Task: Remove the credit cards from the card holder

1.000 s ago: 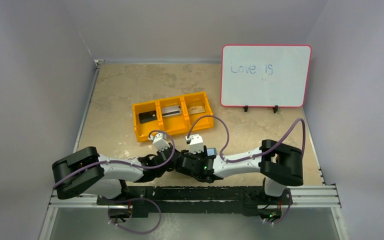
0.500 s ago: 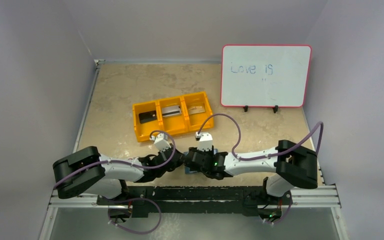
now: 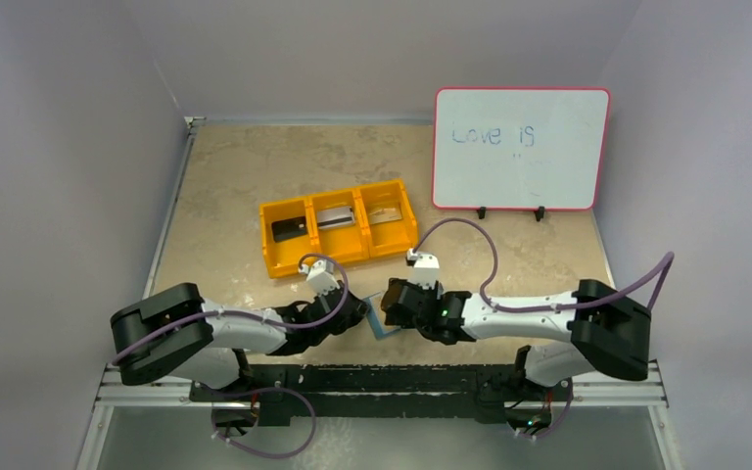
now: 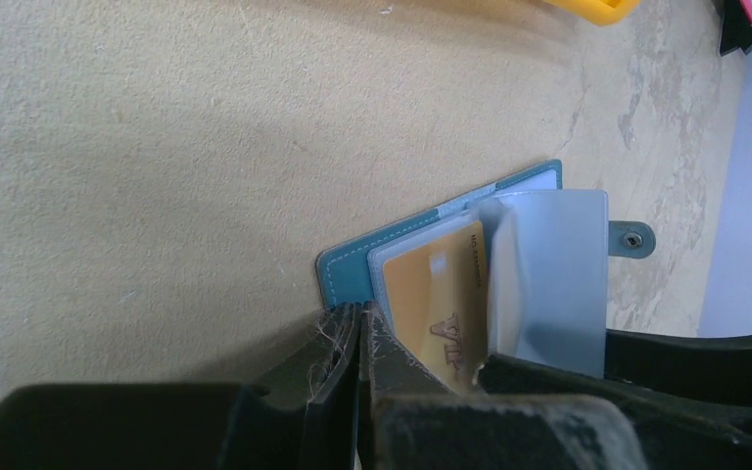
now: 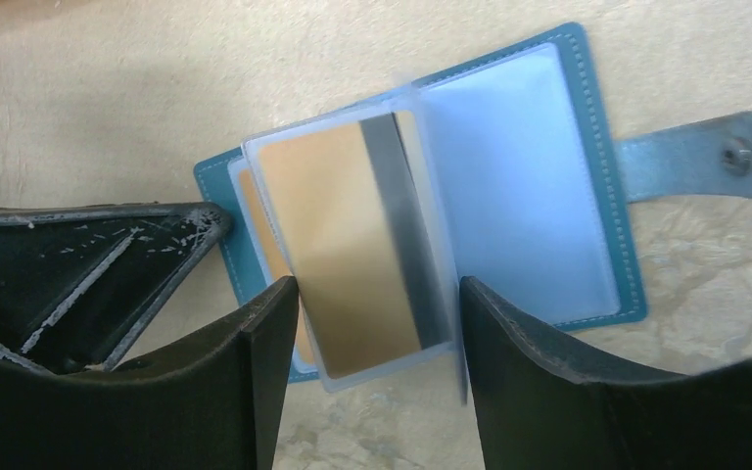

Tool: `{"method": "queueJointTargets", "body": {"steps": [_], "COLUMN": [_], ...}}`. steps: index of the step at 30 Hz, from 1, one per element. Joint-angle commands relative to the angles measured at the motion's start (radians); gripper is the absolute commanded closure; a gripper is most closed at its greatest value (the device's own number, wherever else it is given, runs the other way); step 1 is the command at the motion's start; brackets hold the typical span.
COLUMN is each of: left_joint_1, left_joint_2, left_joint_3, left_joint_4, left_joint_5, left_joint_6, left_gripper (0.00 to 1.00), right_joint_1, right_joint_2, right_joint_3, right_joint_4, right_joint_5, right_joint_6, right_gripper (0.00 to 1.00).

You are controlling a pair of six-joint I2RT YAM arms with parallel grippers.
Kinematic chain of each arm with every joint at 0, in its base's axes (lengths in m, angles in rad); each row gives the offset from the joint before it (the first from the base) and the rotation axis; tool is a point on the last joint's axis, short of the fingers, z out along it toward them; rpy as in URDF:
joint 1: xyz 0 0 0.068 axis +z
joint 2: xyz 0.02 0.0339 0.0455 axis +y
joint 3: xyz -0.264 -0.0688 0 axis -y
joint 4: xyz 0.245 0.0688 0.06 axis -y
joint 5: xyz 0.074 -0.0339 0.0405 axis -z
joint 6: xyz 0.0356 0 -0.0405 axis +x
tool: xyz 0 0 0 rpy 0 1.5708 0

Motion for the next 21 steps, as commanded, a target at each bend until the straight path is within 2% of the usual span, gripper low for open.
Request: {"method": "queueJointTargets", "body": {"steps": [1,3,7,14,21], "left_joint_1": [0.001,0.001,0.002,0.002,0.001], "left_joint_2": [0.046,0.049,0.05,0.054,0.048], "left_joint_3": [-0.005,-0.003,0.0,0.018,0.022], "left_joint_4": [-0.13,-0.129,-0.132,-0.139,-0.148], "left_joint_5": [-0.021,-0.019,-0.018,-0.016,-0.017], "left_joint_6": [0.045,0.047,0.049,0.059,0.063], "left_gripper": [1.0,1.0,1.0,1.0,1.0], "right_joint_1": [-0.038,-0.053,-0.077,-0.114,-0.138], "right_joint_2": [-0.078,-0.105,-0.142,-0.191,-0.245], "right_joint_3": [-0.057,-0.079,-0.088,-0.077,-0.083], "right_joint_4": [-0.033,-0.013,-0.081,-0.144,-0.161], "right_joint_5": [0.021,0.007,0.033,0.069,0.079], "right_joint_6": [0.021,0.02,0.061,0.091,0.067], "right_gripper": [0.37,0.37,0.36,0.28,0.27]}}
